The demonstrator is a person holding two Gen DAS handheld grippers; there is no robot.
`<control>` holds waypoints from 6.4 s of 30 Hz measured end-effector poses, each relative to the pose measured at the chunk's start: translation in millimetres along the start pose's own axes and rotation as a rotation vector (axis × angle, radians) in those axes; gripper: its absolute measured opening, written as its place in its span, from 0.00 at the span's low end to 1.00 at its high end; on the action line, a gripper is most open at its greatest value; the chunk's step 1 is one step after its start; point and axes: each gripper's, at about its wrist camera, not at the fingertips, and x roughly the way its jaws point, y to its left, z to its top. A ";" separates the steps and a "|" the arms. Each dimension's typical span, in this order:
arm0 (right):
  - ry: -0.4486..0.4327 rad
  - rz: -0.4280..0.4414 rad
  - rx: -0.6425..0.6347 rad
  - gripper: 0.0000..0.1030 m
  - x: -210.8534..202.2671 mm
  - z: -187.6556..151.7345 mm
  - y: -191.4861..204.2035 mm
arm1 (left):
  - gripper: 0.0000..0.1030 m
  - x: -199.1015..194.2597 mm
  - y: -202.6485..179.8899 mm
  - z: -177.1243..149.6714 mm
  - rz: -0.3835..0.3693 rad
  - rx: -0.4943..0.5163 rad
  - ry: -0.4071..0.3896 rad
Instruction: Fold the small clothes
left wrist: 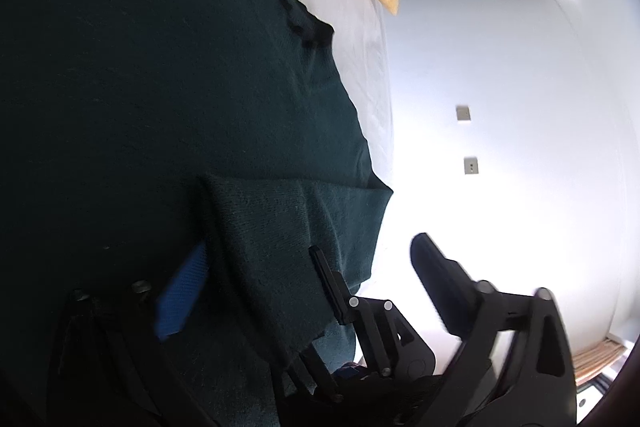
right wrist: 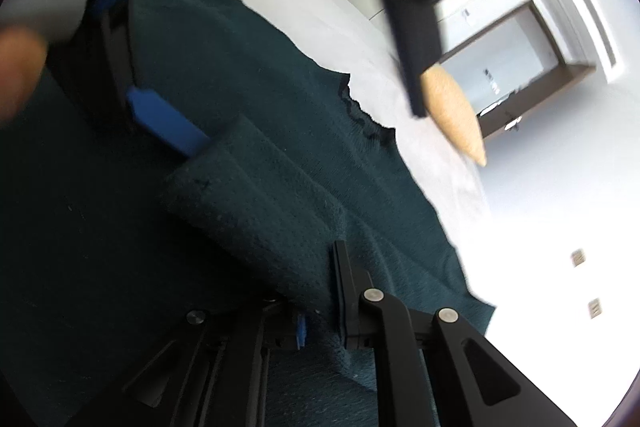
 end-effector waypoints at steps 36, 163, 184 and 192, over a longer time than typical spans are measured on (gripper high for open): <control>-0.124 0.922 1.855 0.84 59.0 -191.4 -188.0 | 0.07 -97.9 18.4 30.5 0.363 0.176 -0.238; -0.069 1.168 1.222 0.74 -40.8 -82.4 -63.2 | 0.08 -415.1 268.4 -88.5 -0.033 -0.700 -1.218; -0.068 1.108 1.332 0.74 4.1 -98.3 -113.6 | 0.08 -39.1 -31.0 -67.1 0.733 0.777 -0.452; 0.036 1.207 1.230 0.74 54.8 -24.9 -91.2 | 0.08 -17.1 -6.3 -92.2 0.807 0.839 -0.424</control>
